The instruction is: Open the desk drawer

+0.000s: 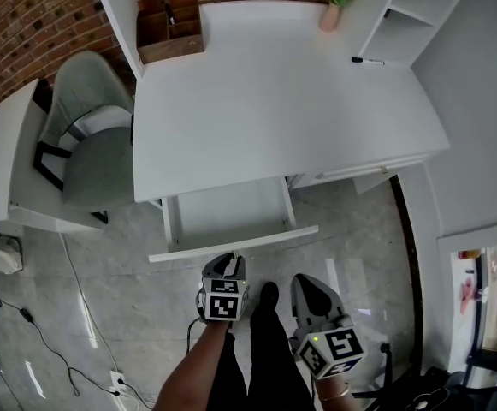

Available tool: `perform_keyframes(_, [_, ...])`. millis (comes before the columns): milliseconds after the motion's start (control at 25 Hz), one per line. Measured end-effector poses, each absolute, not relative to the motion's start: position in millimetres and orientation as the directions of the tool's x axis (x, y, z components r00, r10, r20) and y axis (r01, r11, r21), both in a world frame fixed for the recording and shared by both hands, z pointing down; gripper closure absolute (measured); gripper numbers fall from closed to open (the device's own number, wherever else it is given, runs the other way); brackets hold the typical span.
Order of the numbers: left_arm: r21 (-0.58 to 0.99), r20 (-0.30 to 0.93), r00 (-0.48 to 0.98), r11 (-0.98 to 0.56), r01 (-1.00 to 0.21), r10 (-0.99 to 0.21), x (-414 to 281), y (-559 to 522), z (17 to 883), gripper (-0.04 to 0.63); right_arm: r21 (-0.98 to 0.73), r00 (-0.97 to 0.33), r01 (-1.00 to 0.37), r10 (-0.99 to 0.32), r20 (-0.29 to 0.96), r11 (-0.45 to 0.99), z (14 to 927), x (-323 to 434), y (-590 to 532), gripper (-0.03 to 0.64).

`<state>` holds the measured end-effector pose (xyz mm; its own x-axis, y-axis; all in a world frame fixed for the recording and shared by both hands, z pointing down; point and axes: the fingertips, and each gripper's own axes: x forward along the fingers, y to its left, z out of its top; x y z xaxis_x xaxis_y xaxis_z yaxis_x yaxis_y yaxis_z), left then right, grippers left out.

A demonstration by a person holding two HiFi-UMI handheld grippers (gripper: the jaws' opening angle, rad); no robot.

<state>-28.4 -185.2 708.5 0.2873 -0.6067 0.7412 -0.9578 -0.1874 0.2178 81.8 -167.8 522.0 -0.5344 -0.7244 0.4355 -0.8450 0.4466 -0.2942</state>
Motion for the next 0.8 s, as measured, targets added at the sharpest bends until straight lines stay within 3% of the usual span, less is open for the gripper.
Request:
perform_keyframes(200, [0.232, 0.770, 0.320, -0.224, -0.947, -0.553, -26, -151, 715, 0.509, -0.323, -0.527, -0.846, -0.751, 0.398, 0.423, 512, 83, -158, 0.612])
perform_keyframes(400, [0.238, 0.776, 0.344, -0.260, -0.936, -0.529, -26, -116, 702, 0.509, -0.273, -0.499, -0.866, -0.745, 0.443, 0.418, 510, 89, -144, 0.612])
perform_keyframes(800, [0.215, 0.687, 0.370, -0.312, -0.926, -0.626, -50, -87, 627, 0.509, -0.253, -0.518, -0.855, -0.749, 0.413, 0.452, 490, 69, -117, 0.612])
